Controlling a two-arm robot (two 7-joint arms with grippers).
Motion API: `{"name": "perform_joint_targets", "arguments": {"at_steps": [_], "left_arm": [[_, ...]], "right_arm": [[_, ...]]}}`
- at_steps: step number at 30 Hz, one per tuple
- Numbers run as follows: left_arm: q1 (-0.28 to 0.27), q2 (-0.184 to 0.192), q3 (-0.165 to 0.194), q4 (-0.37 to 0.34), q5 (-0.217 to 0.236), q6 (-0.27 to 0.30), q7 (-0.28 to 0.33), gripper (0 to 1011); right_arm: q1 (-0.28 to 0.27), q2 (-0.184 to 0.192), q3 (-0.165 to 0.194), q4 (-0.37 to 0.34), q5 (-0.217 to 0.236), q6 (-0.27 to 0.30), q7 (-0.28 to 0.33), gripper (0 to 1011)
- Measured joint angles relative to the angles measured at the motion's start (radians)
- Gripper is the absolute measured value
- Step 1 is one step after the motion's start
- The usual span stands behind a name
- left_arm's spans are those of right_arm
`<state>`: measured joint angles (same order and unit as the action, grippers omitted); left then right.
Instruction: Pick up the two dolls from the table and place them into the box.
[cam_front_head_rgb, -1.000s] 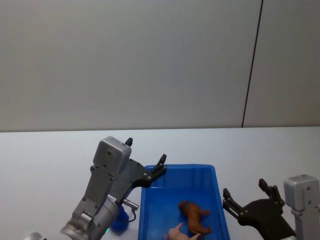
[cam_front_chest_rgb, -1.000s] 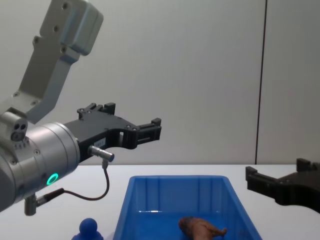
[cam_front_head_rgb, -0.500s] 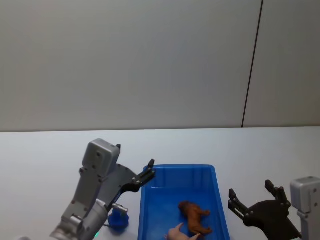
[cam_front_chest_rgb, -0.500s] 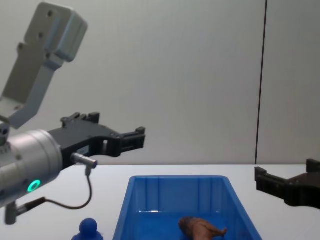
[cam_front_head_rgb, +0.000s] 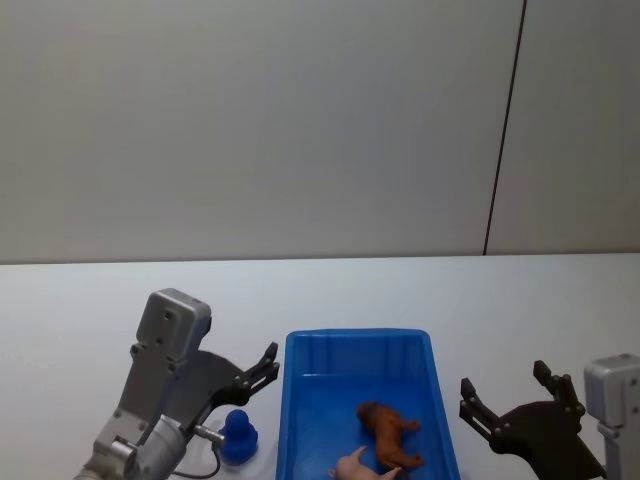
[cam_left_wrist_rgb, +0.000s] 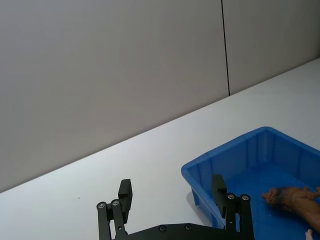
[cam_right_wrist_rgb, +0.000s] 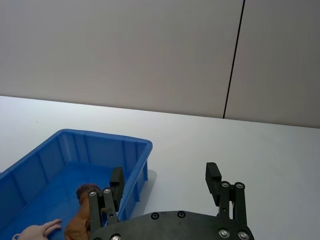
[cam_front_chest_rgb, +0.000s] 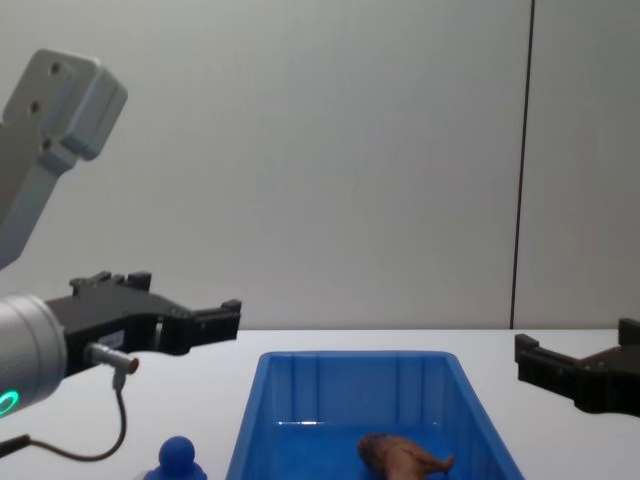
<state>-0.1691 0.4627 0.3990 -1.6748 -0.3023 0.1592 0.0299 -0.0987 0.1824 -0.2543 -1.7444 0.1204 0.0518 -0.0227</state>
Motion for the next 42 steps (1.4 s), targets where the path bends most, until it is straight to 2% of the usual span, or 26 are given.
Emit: {"name": "perform_joint_targets", "arguments": {"at_steps": [15, 42], "left_arm": [[0.013, 0.017, -0.018, 0.041, -0.044, 0.063, -0.038, 1001], [-0.012, 0.000, -0.022, 0.140, -0.027, 0.115, -0.140, 1001]], "right_arm": [[-0.001, 0.001, 0.001, -0.001, 0.000, 0.000, -0.002, 1001], [-0.002, 0.001, 0.001, -0.001, 0.000, 0.000, -0.003, 1001]]}}
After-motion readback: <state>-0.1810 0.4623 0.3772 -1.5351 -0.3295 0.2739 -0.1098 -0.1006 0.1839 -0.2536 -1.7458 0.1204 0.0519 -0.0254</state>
